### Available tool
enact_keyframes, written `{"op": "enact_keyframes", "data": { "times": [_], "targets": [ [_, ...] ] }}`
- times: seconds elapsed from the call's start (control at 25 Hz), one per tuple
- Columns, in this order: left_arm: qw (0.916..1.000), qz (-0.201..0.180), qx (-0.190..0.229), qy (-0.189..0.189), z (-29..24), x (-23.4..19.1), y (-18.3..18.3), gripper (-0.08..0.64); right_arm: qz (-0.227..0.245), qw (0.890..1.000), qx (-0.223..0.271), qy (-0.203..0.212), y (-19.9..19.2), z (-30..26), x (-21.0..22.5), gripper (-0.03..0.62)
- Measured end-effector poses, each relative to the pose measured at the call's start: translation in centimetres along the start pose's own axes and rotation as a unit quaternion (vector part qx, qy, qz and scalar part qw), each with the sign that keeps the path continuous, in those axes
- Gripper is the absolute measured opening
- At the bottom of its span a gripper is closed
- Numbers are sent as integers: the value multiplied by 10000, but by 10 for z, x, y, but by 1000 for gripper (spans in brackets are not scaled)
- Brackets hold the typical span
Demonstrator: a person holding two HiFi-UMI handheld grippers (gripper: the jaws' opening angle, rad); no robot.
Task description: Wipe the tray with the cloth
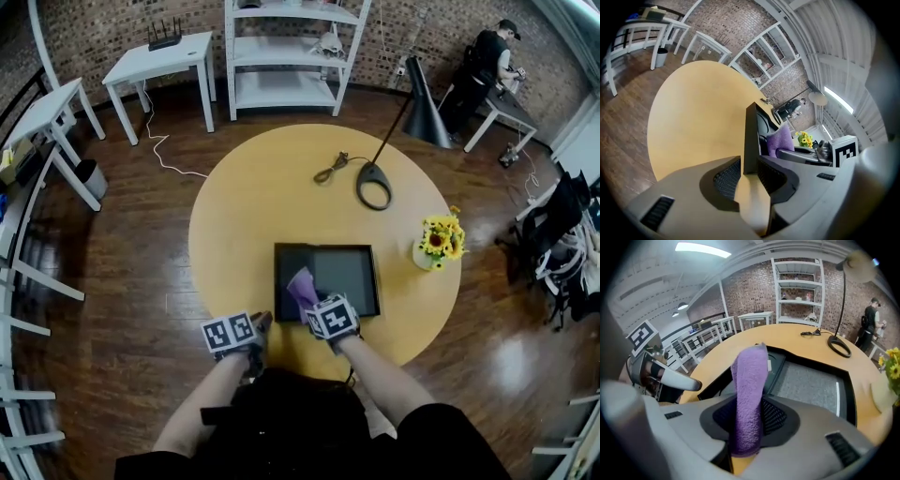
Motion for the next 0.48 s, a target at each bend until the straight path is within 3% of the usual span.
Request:
{"op": "enact_keyframes", "data": {
  "times": [0.2, 0.36, 0.48],
  "targets": [
    [9992, -399, -66, 15, -7, 14, 3, 104, -246, 9996, 32, -112, -11, 9, 19, 120],
    [9980, -637, 33, -40, -11, 35, 10, 104, -63, 9992, 77, -399, -18, 17, 32, 120],
    [9966, -791, 182, -143, -13, 58, 15, 104, -607, 9971, 165, -420, -38, 31, 49, 120]
  ]
}}
Point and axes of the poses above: the fingertips, and each gripper's own axes: z backward along the fingers, x to its right, y out of its top, the point moved 3 cm from there along z, backward along the fingers, and after that the axes turned 6 degrees about y, right-handed, at the moved point
